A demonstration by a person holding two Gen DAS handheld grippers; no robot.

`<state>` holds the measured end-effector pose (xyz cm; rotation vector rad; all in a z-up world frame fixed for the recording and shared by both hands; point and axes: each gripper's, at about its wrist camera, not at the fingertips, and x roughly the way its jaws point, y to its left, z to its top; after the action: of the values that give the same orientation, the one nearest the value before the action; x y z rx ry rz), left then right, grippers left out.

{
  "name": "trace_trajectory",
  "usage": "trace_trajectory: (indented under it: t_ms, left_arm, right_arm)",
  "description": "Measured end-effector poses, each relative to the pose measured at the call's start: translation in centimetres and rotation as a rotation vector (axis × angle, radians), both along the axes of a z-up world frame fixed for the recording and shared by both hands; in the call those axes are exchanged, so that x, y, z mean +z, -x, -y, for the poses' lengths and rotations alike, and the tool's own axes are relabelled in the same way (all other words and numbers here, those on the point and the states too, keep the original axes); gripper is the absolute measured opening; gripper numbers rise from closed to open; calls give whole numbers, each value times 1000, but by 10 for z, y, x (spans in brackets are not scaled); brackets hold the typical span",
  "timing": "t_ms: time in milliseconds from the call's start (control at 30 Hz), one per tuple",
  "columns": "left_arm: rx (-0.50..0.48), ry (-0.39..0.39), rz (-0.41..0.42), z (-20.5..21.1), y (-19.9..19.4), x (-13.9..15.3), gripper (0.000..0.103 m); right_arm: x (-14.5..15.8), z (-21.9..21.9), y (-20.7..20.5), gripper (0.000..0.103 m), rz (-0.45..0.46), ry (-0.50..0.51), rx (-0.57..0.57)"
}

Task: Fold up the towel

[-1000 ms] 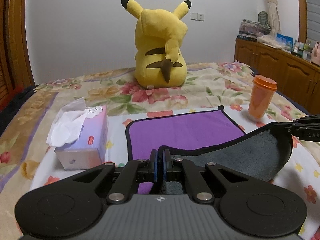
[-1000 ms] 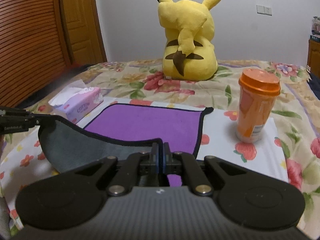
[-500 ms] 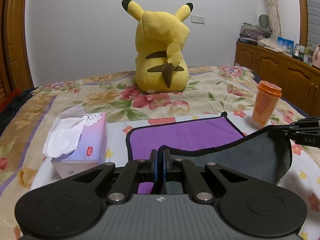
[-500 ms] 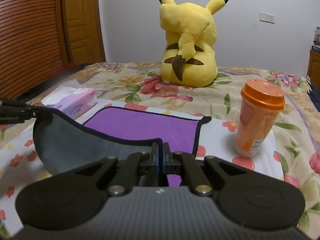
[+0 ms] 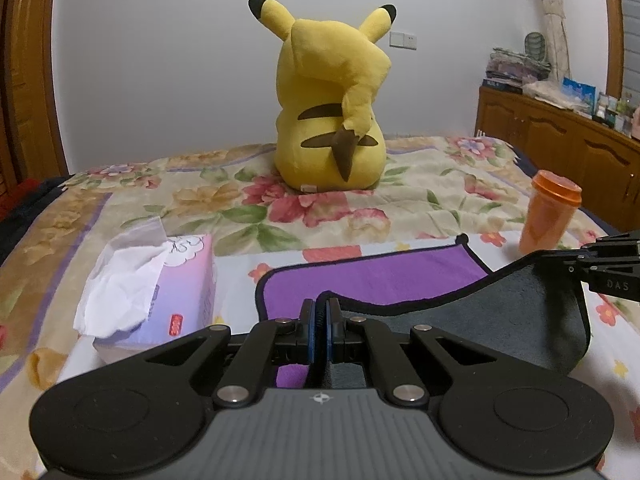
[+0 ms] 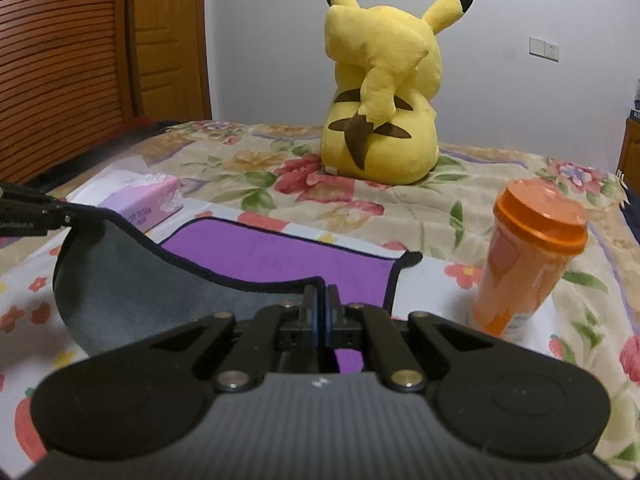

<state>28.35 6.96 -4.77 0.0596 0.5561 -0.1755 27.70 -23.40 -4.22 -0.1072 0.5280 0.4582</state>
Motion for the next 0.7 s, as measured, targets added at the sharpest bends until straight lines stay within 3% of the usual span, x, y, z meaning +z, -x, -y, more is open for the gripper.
trace_trajectory:
  t_ms: [700]
  left_arm:
    - [23,-19,58,7,-59,10,9]
  right_arm:
    - [12,-8,-52,4,48,29,-28]
